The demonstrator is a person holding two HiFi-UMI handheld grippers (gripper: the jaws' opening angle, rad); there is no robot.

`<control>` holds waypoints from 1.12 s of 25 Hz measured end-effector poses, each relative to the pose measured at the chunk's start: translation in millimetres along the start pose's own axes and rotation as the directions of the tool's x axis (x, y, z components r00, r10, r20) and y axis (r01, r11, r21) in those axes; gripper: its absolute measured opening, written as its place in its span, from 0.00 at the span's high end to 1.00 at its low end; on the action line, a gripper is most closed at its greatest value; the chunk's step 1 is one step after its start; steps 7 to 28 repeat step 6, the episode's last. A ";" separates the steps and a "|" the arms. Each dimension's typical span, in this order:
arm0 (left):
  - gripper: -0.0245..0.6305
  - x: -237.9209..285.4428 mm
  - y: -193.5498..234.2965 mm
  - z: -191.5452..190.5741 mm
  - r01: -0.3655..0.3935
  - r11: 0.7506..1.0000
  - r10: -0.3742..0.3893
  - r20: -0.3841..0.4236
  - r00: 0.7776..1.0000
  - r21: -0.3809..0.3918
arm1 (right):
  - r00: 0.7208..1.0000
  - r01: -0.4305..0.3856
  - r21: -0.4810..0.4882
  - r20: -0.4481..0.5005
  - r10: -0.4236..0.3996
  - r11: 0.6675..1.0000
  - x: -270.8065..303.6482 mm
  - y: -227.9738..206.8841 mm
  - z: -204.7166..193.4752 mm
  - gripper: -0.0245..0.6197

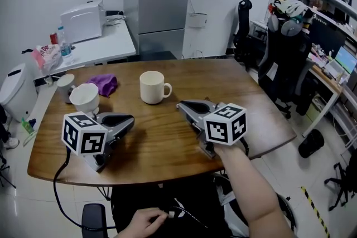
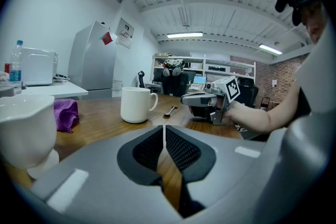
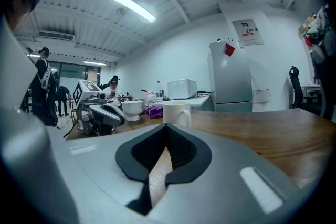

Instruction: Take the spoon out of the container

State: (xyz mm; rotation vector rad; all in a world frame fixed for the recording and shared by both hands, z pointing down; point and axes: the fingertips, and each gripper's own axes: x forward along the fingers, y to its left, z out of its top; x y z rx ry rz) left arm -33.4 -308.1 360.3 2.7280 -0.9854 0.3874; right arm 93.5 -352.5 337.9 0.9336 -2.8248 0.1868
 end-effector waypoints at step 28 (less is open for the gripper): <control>0.93 1.2 -2.1 0.8 0.002 1.000 -0.002 -0.001 1.000 0.000 | 1.000 0.003 0.001 -0.001 -0.003 1.000 -2.9 -0.6 0.0 0.96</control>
